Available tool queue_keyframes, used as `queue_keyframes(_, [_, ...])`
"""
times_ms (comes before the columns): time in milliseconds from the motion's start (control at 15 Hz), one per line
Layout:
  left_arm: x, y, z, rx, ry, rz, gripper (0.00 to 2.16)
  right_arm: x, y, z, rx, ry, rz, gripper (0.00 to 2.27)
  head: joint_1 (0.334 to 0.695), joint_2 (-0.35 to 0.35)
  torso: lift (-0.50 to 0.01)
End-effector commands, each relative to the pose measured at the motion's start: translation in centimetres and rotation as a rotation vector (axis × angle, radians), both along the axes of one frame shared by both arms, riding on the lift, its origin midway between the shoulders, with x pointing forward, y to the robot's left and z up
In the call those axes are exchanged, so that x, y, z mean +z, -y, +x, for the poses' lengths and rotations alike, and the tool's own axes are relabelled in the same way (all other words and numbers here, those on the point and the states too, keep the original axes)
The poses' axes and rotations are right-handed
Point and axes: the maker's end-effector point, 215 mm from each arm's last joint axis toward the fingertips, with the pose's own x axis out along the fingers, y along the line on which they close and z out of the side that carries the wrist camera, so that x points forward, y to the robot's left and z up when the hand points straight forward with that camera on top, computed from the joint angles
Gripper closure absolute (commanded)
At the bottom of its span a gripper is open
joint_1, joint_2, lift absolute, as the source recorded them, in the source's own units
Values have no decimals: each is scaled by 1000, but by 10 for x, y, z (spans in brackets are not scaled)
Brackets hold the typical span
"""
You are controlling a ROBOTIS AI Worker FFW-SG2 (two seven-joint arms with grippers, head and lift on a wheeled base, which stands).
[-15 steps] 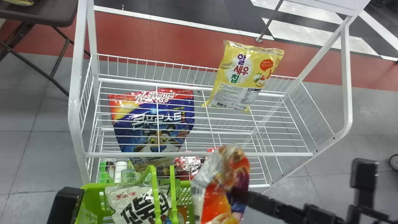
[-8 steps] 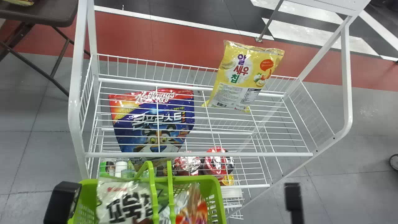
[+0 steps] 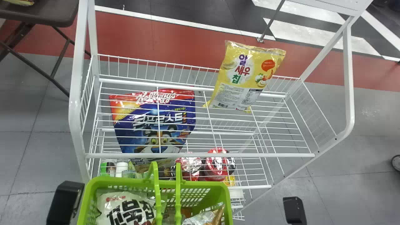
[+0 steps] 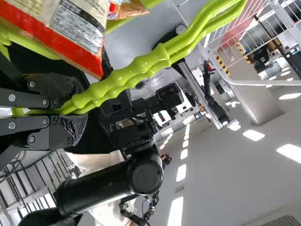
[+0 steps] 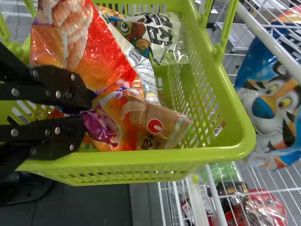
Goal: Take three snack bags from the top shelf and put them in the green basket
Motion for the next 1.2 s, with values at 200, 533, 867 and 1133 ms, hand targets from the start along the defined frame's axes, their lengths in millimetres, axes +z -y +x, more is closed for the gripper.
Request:
queue_keyframes(200, [-3, 1, -1, 3, -1, 11, 1160, 73, 18, 81, -7, 416, -46, 56, 695, -350, -40])
queue_keyframes(533, [-4, 1, 0, 4, 0, 13, 1160, 188, 49, 159, -41, 1039, -235, 60, 695, -350, -40])
queue_keyframes(867, [-11, 3, 2, 5, -3, 23, 1160, 225, 73, 180, -271, 1232, -509, 63, 695, -350, -40])
queue_keyframes(1133, [-11, 7, -1, -6, 4, 28, 1160, 191, 39, 184, -328, 1139, -575, 56, 695, -350, -40])
